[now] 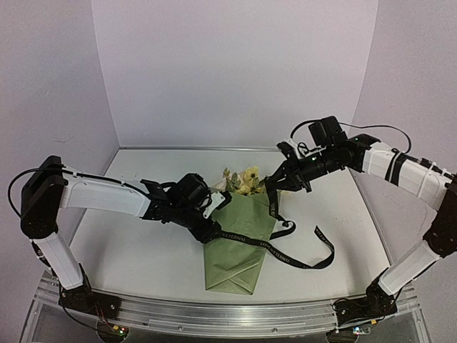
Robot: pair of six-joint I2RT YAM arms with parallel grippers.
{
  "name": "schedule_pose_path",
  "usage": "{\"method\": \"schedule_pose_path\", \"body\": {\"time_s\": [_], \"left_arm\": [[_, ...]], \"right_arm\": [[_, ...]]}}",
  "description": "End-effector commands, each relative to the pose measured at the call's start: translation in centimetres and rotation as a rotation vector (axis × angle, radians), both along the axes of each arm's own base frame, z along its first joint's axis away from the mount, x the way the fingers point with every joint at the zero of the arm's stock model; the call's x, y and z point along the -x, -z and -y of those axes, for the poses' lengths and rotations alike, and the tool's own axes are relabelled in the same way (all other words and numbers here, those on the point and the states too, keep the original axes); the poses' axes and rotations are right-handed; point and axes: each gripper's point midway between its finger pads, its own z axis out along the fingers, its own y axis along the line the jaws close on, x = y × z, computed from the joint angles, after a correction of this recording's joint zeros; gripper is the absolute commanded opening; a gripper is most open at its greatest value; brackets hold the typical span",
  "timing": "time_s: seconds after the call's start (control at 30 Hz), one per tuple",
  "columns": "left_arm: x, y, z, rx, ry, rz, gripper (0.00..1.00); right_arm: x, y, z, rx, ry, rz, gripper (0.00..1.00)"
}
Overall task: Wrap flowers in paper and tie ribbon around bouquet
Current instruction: Place the right side of the ribbon on the folded bouquet.
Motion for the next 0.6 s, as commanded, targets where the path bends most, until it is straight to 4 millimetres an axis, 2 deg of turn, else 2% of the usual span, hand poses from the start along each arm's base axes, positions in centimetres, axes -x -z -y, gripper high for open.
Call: {"method": "schedule_pose_path", "body": {"time_s": [0.0,0.2,0.5,0.57], "left_arm": [[-0.5,-0.8,2.0,0.017,0.132,0.126,0.62],[-0.6,0.5,2.6,-0.008,0.203,0.170,0.60],[-0.4,2.6,3.0,-0.038,0.247,0.146,0.56],[-0.5,3.0,3.2,-0.047,0.246,0.141,0.51]], "right_arm": [[1.6,-2.0,-1.8,-0.096,-0.109,0.028,0.00],[2.1,-2.3,-2.5,-0.117,-0.135,0.009,0.00],[2.7,-2.6,-2.9,-0.135,-0.159,0.007,0.00],[2.8,-2.4,-2.8,-0.133,-0.158,0.007,0.00]]}}
